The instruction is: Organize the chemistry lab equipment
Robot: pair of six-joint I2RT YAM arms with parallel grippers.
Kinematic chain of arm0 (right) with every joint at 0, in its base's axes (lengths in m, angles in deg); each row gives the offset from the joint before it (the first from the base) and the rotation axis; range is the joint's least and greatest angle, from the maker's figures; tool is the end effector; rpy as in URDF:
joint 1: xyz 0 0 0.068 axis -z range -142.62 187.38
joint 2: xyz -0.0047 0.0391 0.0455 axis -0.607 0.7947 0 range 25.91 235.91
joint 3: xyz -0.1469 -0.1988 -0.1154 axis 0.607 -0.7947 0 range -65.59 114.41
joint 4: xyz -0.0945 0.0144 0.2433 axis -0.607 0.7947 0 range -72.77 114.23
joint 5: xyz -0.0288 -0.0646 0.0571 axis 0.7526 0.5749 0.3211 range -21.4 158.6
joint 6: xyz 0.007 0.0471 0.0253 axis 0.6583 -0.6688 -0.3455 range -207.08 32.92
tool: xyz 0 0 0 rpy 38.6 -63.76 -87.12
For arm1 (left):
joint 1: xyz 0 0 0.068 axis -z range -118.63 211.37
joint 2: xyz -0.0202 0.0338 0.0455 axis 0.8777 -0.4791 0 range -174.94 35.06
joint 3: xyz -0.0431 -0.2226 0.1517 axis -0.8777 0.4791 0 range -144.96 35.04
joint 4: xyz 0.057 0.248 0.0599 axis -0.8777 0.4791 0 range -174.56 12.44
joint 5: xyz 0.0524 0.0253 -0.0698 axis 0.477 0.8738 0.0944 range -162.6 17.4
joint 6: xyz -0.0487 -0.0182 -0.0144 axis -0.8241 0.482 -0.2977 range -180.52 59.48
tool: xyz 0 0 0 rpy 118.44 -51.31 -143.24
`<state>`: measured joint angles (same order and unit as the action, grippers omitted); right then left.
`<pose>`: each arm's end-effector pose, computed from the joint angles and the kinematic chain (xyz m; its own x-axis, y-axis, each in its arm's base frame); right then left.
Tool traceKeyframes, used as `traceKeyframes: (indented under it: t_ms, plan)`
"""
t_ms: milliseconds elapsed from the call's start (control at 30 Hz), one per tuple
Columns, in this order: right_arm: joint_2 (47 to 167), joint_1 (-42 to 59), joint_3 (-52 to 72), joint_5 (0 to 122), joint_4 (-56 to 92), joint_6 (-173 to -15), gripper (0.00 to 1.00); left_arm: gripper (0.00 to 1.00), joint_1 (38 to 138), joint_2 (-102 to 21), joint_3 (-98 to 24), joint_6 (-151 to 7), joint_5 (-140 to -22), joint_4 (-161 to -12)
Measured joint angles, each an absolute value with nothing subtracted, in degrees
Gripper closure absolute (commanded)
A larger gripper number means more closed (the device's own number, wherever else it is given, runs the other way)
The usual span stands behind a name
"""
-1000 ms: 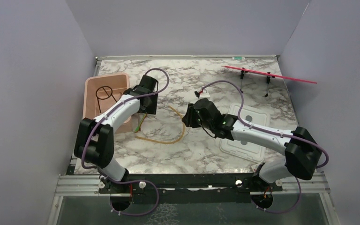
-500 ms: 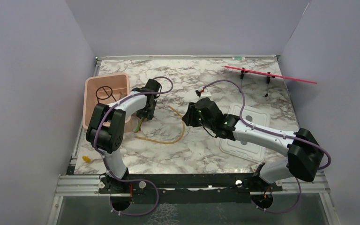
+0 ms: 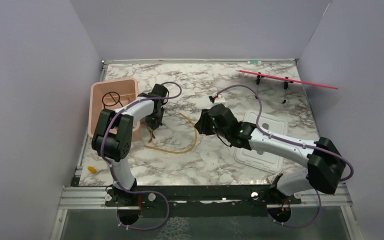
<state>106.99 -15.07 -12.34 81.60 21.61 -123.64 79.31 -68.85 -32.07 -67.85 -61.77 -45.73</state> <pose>0.1987 0.2454 0.2550 -0.6520 0.1042 -0.7510 -0.3337 0.8500 0.4077 0.3281 -0.0991 0.1655 -0.9470 0.1749 -0.2693 0.1385 0.9791 0.1489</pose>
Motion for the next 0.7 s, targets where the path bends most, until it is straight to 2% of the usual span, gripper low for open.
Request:
traceKeyframes:
  t_ms: [300, 533, 700]
  plan:
    - [104.5, -15.0, -12.6, 82.6, 21.6, -123.5, 0.65, 0.98, 79.0, -65.1, -32.1, -67.0, -66.8, -45.9]
    - [103.4, -15.0, -12.8, 83.3, 21.6, -123.5, 0.65, 0.97, 79.0, -48.6, -32.1, -67.0, -68.0, -49.2]
    - [103.1, -15.0, -13.2, 83.4, 21.6, -123.6, 0.65, 0.97, 79.0, -39.8, -32.0, -67.6, -63.7, -51.4]
